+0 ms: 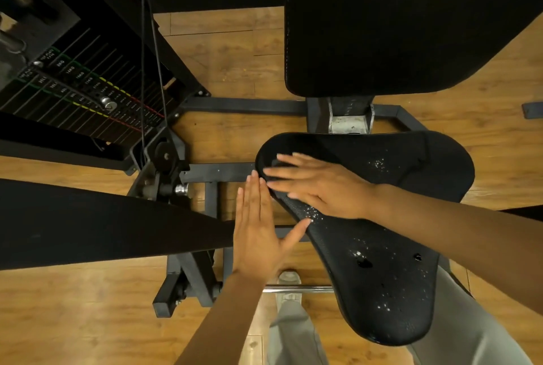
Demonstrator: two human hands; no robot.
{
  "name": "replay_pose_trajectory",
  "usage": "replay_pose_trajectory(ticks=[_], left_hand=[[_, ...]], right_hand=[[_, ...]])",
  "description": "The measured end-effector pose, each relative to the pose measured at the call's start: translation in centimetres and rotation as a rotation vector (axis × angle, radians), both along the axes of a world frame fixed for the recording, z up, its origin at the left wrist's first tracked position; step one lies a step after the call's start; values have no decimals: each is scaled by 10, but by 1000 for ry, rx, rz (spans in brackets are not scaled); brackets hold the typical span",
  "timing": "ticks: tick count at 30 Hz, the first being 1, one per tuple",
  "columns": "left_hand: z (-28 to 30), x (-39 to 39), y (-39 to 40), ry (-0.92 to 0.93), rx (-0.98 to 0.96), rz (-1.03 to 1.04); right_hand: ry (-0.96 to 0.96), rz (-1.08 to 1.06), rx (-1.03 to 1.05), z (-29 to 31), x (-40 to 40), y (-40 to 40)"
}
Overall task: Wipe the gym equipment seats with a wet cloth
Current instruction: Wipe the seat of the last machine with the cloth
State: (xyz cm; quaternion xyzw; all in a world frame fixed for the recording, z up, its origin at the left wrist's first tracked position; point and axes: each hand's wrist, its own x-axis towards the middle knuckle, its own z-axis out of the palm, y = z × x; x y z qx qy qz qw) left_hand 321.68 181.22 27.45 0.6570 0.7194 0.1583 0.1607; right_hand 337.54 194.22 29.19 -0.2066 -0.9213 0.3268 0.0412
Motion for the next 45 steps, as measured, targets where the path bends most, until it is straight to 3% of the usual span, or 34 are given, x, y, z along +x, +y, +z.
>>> replay_pose_trajectory(ticks=[4, 9, 12, 18, 24, 31, 35, 39, 45], left_hand=[[2, -16, 4, -31, -38, -81], [7, -27, 11, -138, -83, -76], [14, -29, 16, -184, -131, -18], [25, -34, 26, -232, -199, 7], [25, -42, 45, -88, -148, -278], [26, -43, 47, -169, -208, -273], [30, -42, 48, -151, -206, -280], [28, -42, 48, -82, -206, -326], [25, -41, 48, -85, -209, -340]], right_hand=[[-30, 81, 41, 2, -1, 7], [-68, -299, 71, -5, -64, 20], [-77, -374, 98, -10, -74, 9], [1, -33, 85, 1, -23, -21], [0, 93, 56, 4, 10, -16], [27, -142, 4, -6, 0, 11], [-20, -426, -33, -12, -1, 42], [-47, -574, 45, -12, -9, 14], [-1, -287, 45, 5, 25, -55]])
